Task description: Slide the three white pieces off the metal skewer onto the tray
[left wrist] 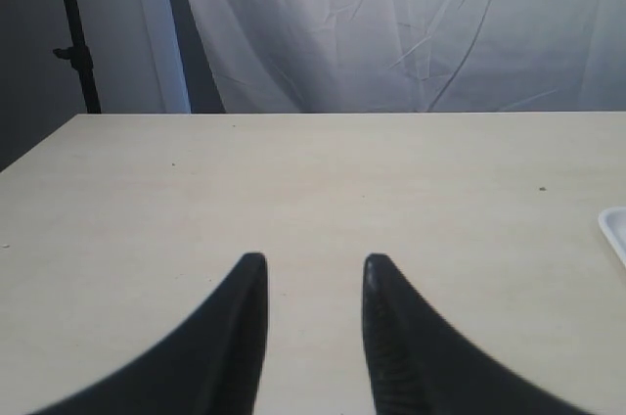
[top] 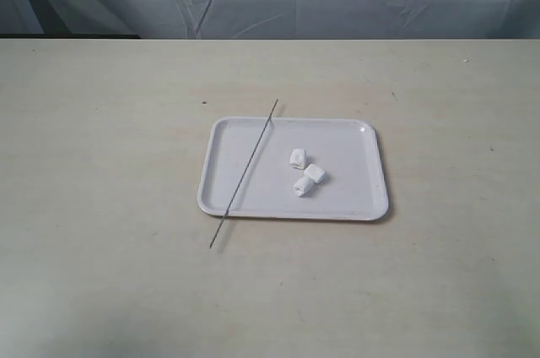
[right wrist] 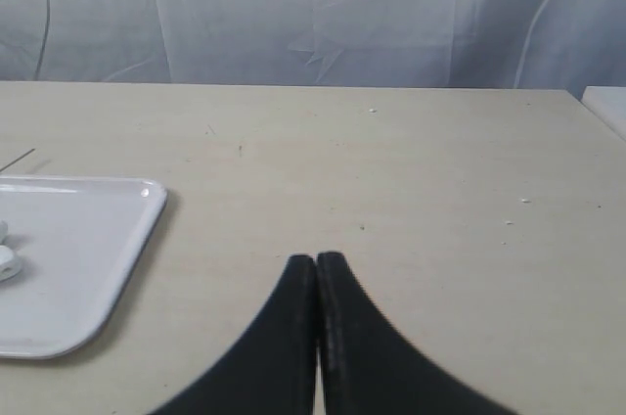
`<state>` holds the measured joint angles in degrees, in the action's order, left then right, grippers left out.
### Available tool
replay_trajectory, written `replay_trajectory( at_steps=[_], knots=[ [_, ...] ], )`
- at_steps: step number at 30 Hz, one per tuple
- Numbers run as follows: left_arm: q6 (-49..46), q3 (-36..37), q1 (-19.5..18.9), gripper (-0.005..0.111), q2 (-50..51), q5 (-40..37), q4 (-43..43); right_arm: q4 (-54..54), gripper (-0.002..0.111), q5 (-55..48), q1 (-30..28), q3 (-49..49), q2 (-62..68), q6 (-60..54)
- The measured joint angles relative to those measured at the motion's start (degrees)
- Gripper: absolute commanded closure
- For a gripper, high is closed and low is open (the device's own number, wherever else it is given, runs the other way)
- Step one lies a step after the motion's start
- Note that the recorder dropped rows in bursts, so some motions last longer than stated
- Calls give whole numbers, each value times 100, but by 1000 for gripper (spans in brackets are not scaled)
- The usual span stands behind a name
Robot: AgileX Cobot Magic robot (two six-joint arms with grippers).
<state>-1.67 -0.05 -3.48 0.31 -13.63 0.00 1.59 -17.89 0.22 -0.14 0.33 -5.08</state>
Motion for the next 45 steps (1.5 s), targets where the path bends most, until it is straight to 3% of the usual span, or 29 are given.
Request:
replay_trajectory(
  at_steps=[10, 14, 15, 45],
  knots=[
    [0, 0, 0, 76, 0, 0, 0, 21, 109, 0, 0, 0, 0, 0],
    [0, 0, 0, 106, 0, 0, 0, 21, 109, 0, 0, 0, 0, 0],
    [0, 0, 0, 107, 0, 0, 0, 21, 109, 0, 0, 0, 0, 0],
    [7, 0, 0, 107, 0, -465, 0, -124, 109, 0, -229, 0, 0, -12]
  ],
)
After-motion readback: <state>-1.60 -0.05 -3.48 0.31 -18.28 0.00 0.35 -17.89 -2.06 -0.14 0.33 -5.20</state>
